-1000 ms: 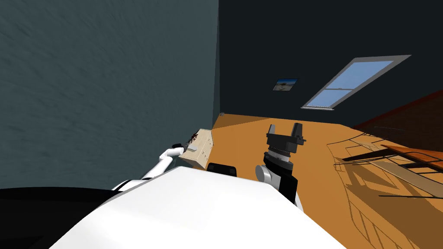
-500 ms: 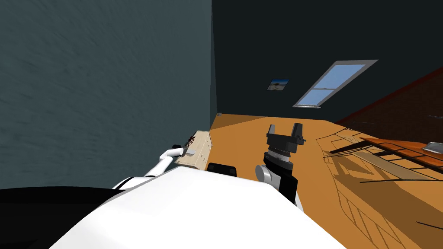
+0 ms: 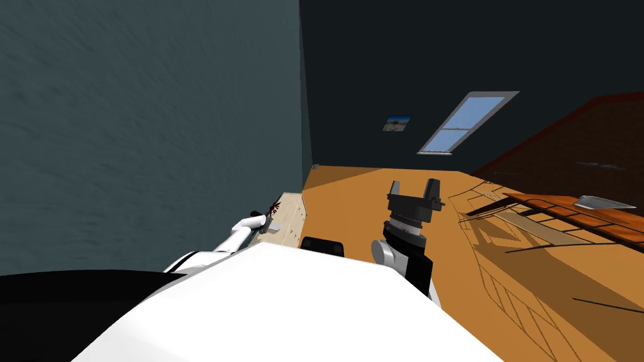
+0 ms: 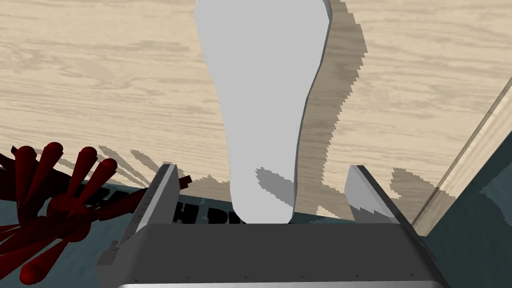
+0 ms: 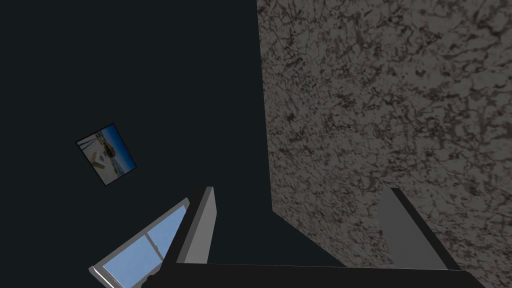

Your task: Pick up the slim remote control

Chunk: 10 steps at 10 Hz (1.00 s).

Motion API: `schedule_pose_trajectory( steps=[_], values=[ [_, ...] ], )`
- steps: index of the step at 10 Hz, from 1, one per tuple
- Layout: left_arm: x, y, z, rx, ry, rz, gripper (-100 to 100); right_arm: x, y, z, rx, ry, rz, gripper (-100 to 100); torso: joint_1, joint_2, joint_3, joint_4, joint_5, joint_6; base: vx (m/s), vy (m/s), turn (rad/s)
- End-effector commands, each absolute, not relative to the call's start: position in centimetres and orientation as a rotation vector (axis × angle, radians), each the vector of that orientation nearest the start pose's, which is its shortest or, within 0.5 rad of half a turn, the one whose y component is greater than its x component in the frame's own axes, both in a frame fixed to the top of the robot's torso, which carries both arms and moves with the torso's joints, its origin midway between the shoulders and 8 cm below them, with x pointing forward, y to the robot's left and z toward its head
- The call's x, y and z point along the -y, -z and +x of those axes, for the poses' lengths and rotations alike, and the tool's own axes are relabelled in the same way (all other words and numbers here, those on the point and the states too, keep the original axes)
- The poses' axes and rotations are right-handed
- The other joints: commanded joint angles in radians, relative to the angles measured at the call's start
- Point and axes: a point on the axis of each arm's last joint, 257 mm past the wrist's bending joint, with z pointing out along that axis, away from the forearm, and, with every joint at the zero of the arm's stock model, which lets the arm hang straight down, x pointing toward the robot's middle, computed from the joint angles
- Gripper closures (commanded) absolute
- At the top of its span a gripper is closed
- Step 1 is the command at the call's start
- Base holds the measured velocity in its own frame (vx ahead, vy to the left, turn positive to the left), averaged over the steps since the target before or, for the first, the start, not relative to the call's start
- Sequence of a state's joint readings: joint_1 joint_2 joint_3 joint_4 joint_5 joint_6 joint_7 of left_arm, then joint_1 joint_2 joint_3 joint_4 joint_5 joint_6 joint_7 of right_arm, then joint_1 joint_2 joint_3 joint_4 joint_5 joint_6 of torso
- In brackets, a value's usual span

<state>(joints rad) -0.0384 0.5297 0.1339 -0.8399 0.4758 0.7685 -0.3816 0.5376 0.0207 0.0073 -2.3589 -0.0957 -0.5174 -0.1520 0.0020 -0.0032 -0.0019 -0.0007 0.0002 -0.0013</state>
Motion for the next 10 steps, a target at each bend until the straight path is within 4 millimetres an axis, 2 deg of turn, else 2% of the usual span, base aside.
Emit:
schedule_pose_trajectory(
  steps=[1, 3, 4, 7, 8, 9, 10],
  values=[
    [-53.1, 55.4, 25.8, -1.992, -0.03, -2.081, -100, 29.1, -5.0, 32.0, -0.445, -1.511, 0.728, 0, 0.0, 0.0, 0.0, 0.0, 0.0, 0.0, 0.049, 0.04, -0.07],
    [-52.8, 56.1, 23.7, -2.019, -0.076, -2.158, -100, 29.1, -5.0, 32.0, -0.445, -1.511, 0.728, 0, 0.0, 0.001, 0.001, 0.0, 0.0, 0.0, 0.047, 0.042, -0.094],
    [-52.8, 56.1, 23.7, -2.019, -0.076, -2.158, -100, 29.1, -5.0, 32.0, -0.445, -1.511, 0.728, 0, 0.0, 0.001, 0.0, 0.0, 0.0, 0.0, 0.04, 0.035, -0.055],
    [-52.6, 56.5, 21.7, -2.04, -0.122, -2.233, -100, 29.1, -5.0, 32.0, -0.445, -1.511, 0.728, 0, -0.001, 0.002, 0.001, 0.0, 0.0, -0.001, 0.032, 0.025, -0.07],
    [-52.6, 56.5, 22.1, -2.035, -0.112, -2.217, -100, 29.1, -5.0, 32.0, -0.445, -1.511, 0.728, 0, -0.001, 0.002, 0.001, 0.0, 0.0, -0.001, 0.014, 0.014, -0.01],
    [-52.6, 56.5, 22.0, -2.037, -0.115, -2.221, 0, 29.1, -5.0, 32.0, -0.445, -1.511, 0.728, 0, -0.002, 0.003, 0.002, 0.0, 0.0, -0.001, 0.0, 0.0, 0.0],
    [-52.7, 56.8, 22.3, -2.041, -0.112, -2.211, -100, 29.1, -5.0, 32.0, -0.445, -1.511, 0.728, 0, -0.003, 0.004, 0.002, 0.001, -0.001, -0.001, 0.012, 0.004, 0.05]
  ],
)
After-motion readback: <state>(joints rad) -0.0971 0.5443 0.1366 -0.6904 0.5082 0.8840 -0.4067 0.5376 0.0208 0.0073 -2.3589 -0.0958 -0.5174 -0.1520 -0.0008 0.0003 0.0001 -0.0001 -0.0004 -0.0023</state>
